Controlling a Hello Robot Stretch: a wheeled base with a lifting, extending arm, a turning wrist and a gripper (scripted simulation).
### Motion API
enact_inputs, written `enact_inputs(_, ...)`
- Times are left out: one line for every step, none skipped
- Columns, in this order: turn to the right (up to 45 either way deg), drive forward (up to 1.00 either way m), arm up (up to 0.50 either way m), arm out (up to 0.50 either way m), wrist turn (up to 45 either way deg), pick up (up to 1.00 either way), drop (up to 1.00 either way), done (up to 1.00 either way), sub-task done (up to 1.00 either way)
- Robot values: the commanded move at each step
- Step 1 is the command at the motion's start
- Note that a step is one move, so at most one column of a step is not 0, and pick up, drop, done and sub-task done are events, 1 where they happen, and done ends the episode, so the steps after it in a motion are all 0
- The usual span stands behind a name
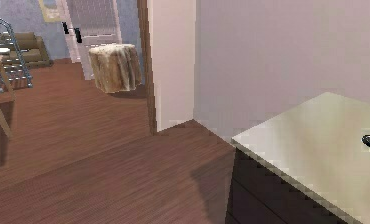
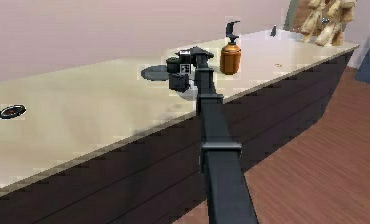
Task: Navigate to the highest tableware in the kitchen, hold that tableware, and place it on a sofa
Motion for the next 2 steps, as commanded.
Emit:
enact_inputs(0.0,0.0,0.0,0.0,0.0,1.0,0.0,0.0,0.0)
enact_inputs(0.0,0.0,0.06,0.0,0.0,0.0,0.0,0.0,0.0)
